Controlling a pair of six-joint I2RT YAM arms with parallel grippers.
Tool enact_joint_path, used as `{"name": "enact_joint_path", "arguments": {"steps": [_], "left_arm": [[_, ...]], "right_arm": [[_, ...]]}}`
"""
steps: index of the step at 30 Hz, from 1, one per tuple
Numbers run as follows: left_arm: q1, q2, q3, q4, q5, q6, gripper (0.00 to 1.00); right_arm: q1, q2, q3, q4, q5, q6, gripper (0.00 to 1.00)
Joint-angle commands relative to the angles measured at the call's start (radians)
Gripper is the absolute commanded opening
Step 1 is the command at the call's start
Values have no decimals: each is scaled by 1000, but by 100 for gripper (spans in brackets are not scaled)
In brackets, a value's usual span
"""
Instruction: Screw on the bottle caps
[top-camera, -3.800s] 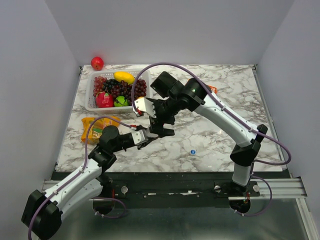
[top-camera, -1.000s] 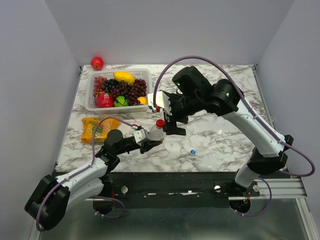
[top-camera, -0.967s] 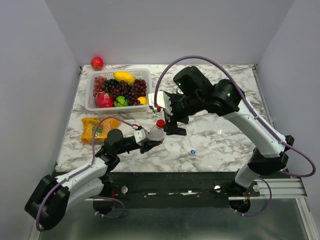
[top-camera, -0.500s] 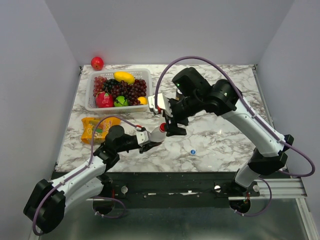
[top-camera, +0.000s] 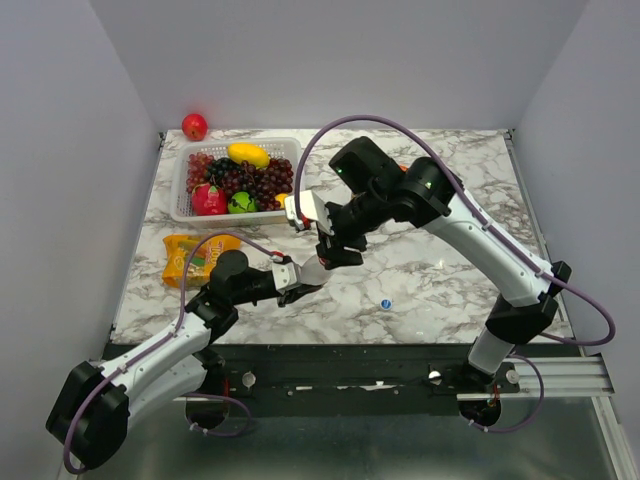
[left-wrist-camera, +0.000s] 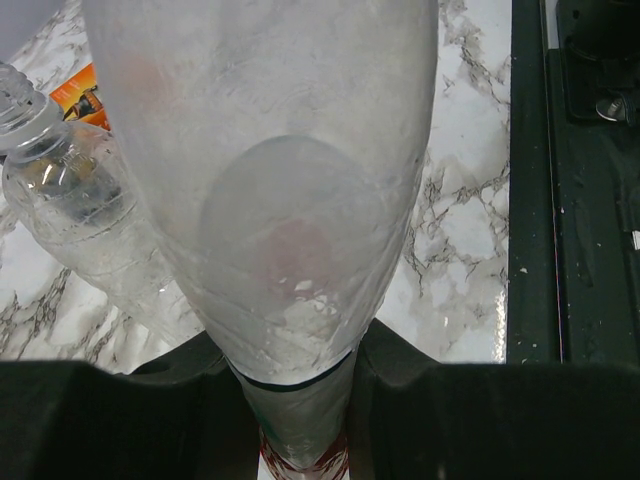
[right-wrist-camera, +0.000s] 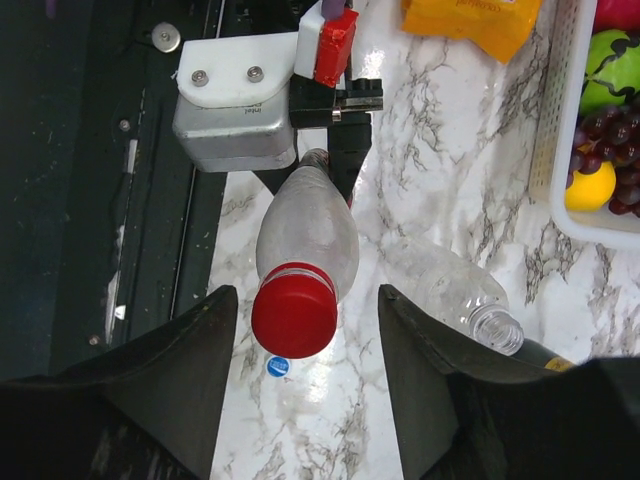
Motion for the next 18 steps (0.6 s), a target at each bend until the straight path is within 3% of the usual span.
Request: {"name": "enact_joint_path", "arguments": {"steps": [1,18], "left_arm": [[-5,-17,10,17,7,2,0],[-5,-12,-4,40,-17,1,0]], "right_arm": [[-3,13,41,-85,-20,-14,64],[-13,11,52,-132,-18,-25,60]]}}
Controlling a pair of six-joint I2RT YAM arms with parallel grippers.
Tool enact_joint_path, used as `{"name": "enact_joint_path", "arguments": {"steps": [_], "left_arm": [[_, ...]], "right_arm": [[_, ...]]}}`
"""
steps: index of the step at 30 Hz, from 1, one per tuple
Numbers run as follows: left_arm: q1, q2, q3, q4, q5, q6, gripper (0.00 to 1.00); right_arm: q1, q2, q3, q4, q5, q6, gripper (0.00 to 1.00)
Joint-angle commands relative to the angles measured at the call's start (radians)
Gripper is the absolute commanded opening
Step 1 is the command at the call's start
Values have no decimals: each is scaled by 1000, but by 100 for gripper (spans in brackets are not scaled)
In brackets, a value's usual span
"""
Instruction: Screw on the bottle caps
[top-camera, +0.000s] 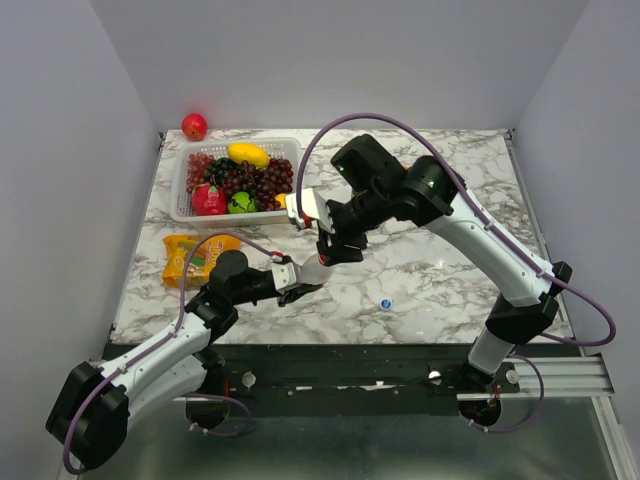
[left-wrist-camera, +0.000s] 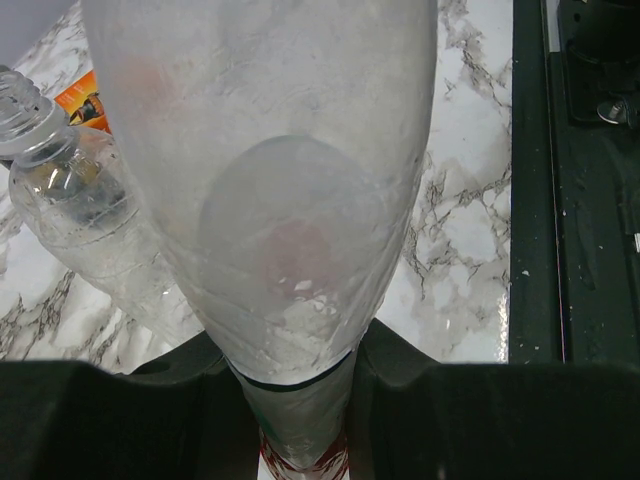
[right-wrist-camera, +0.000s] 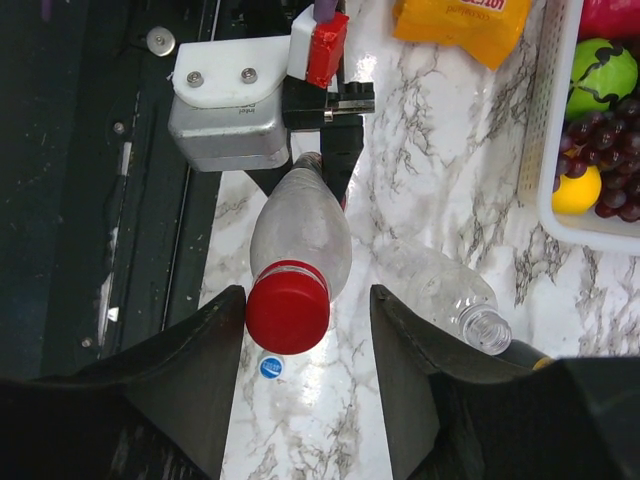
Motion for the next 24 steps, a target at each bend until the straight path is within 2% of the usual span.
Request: {"name": "enact_joint_path", "arguments": {"steps": [1,11,24], "left_arm": [[-3,-9,-4,36,-18,0,0],[-2,0,-11,53,-30,-11,0],[3,11,-13,56,-42,-25,0]], "right_arm": [[-10,10,34,-134,-19,-14,60],[-11,13,37,-171,-25,-25,59],[-14,16,36,-188,-26,-17,47]]}}
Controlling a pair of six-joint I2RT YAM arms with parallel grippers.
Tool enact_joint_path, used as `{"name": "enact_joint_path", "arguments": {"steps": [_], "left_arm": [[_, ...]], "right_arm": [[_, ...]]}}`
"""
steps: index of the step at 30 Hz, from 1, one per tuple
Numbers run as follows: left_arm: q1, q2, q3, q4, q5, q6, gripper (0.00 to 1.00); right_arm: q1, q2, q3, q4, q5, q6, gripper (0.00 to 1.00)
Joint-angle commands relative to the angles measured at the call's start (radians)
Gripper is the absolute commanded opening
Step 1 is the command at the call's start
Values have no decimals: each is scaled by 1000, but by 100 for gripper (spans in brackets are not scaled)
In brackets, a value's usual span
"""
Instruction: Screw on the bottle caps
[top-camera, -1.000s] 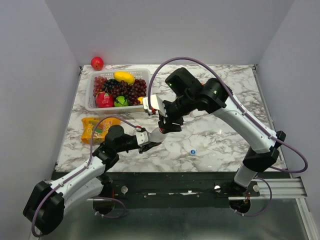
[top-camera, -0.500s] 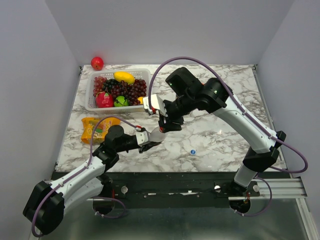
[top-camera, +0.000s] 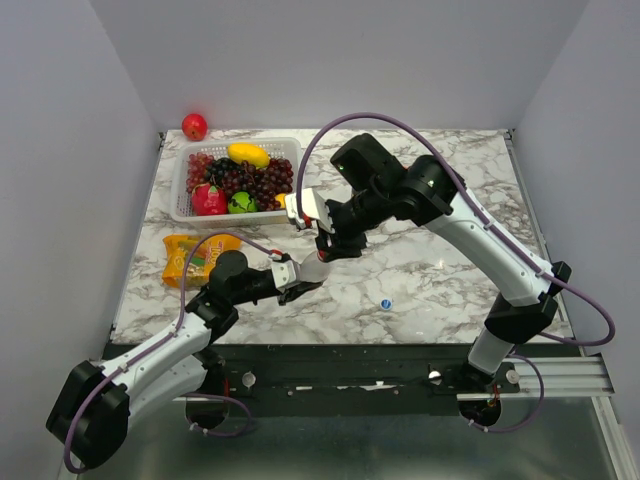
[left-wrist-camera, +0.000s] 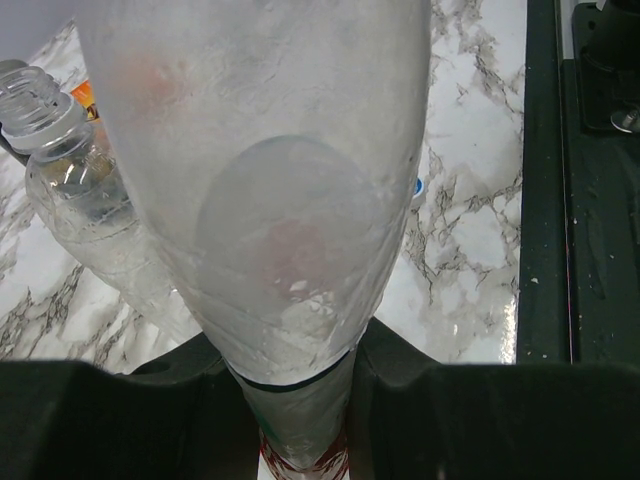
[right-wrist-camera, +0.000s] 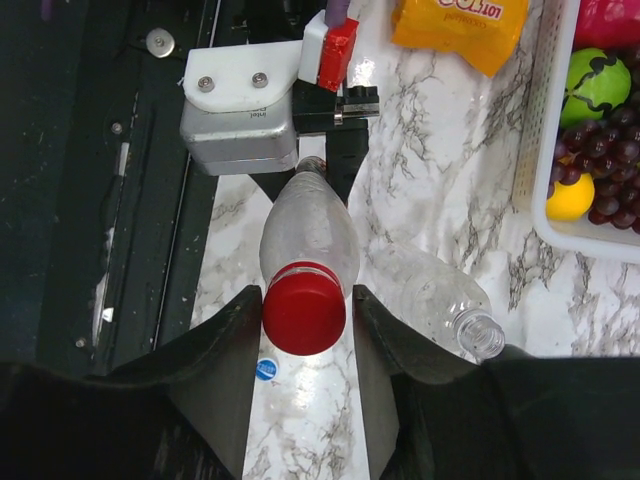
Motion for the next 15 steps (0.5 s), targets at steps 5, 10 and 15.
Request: {"name": "enact_joint_path", "arguments": {"steps": [5,10,15], "left_arm": [[9,15,-2,31,-47,-28,0],[10,3,10,16,-96,-27,0],[12,-26,19,34,-109,-33,0]], "right_arm": [[-9,-1,-9,-187,-11,-12,37],[-9,-8,-41,-186,30,-38,33],[-9,12,-57,-168,130,-28,30]]}}
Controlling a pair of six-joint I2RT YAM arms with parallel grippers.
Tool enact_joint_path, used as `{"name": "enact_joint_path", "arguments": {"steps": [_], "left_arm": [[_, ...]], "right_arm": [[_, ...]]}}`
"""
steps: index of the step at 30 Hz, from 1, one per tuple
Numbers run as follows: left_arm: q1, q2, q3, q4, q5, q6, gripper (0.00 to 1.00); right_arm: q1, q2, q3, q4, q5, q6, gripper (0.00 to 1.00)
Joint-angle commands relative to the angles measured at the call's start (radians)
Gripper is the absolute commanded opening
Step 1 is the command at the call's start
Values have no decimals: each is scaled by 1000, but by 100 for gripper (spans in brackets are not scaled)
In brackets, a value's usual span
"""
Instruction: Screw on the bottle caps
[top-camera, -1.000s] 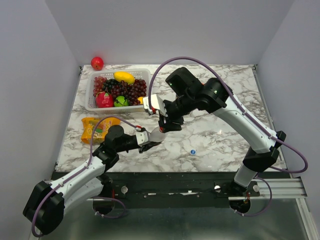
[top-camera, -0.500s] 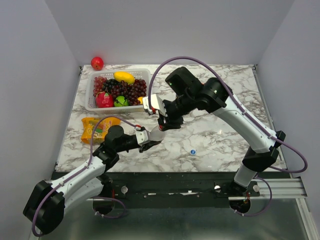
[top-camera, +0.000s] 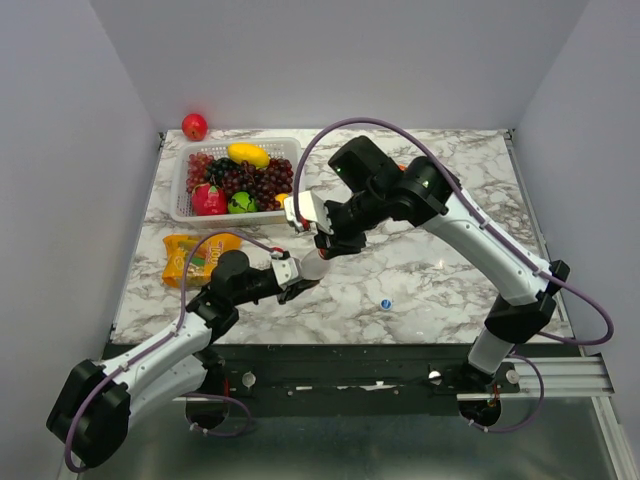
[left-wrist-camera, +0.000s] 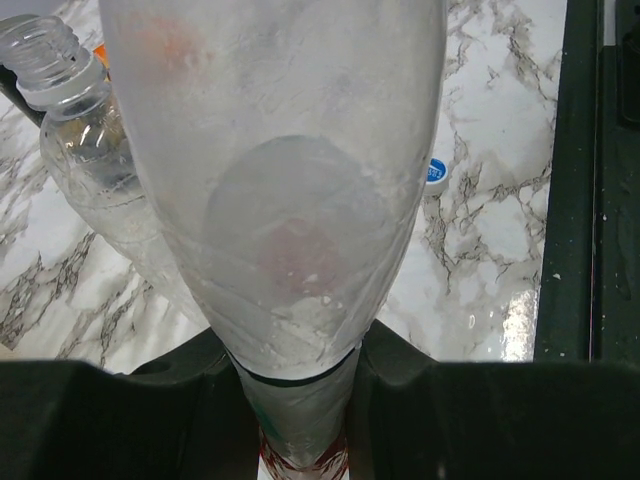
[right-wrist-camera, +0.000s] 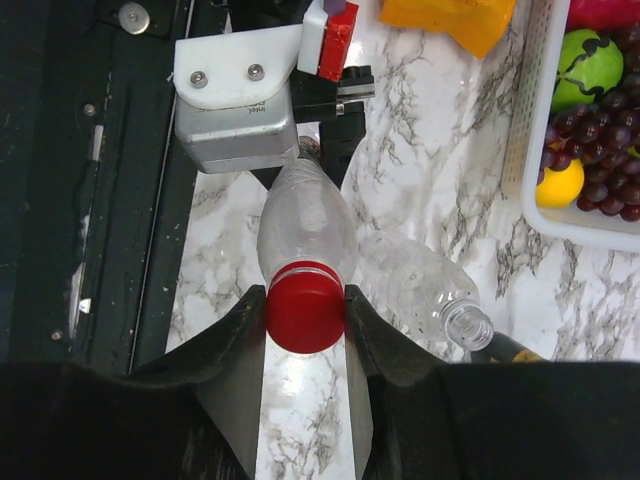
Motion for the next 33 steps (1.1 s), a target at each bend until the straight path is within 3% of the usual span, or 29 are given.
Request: {"name": "enact_joint_path", "arguments": {"steps": [1,12,15,22,26,27,29,30,31,33], "left_arm": [[6,-38,24,54,-52,-21,0],[3,-93,87,86,-275,-50,0],[-6,-93,99,64,-345,-32,0],[-14,-112,99,9,-393,-15,0],[-14,-138,73,-47,-390,25,0],[-14,-142,68,-80,-382,39,0],[-14,-138,61,-120,-373,65,0],[-14,-136,59,-155,-369,74,0],[-14,-133,59,-175,-362,82,0],[-14,-116,62,-221,-355,80,0]], "right_arm": [[-4,17,-17,-176,106,13,30],[-4,78,-12,-116,145,254,28],[-4,99,-15,-94,177,338,1],[-27,196,97,-81,195,632,0],[-63,236,161,-76,131,679,0],[-77,240,175,-74,108,680,1],[-85,241,229,-73,109,671,13],[-89,237,253,-71,108,667,20],[-88,231,269,-73,106,656,36],[-88,198,301,-74,91,627,47]]}}
